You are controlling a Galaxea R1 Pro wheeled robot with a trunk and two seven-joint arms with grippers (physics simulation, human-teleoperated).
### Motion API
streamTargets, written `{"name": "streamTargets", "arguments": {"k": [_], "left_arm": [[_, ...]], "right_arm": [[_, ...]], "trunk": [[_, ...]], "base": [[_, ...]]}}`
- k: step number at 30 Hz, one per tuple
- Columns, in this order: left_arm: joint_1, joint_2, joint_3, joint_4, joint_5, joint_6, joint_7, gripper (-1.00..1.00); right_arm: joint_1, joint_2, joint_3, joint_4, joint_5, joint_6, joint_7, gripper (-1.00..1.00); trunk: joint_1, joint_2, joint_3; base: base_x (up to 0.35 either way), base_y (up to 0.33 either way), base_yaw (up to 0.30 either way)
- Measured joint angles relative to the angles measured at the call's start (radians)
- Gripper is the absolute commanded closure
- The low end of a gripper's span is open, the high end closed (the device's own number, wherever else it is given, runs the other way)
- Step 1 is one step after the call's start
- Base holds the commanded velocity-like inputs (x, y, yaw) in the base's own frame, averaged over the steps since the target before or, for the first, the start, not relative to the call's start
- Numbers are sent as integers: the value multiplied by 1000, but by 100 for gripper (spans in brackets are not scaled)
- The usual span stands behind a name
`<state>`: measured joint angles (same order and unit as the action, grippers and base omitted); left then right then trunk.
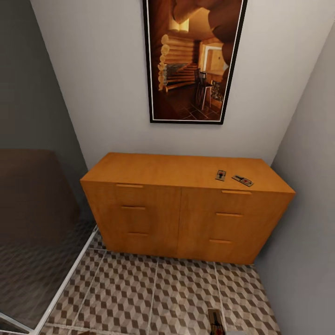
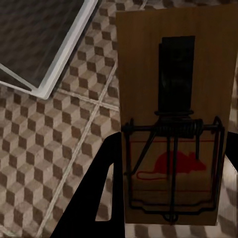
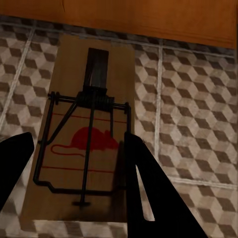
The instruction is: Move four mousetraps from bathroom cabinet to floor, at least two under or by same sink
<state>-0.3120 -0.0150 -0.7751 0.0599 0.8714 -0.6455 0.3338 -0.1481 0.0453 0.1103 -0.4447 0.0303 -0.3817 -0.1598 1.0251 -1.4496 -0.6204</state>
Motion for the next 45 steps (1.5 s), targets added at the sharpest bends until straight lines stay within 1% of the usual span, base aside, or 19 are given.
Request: {"name": "streamTargets", "arguments": {"k": [4,6,9,38,45], "left_arm": [[0,-1,2,0,1,2,-27,100],[0,-1,2,0,1,4,-32,100],[0,-1,2,1,1,6,-34,100],[0,-2,2,8,2,2,-36,100],[0,-2,2,8,1,4,-36,100]], "right_arm": [[0,1,-1,44,0,-104,-2,100],[0,1,0,51,-1,-128,-3,100],[0,2,0,70,-1,-141,-3,100],[0,2,1,78,1,-148,-3,100],[0,6,1,78,1,-148,-4,100]], "trunk": [[0,0,0],[0,0,0],[0,0,0],[0,0,0],[0,0,0]], "base": [[0,0,0],[0,0,0],[0,0,0],[0,0,1],[0,0,239]]}}
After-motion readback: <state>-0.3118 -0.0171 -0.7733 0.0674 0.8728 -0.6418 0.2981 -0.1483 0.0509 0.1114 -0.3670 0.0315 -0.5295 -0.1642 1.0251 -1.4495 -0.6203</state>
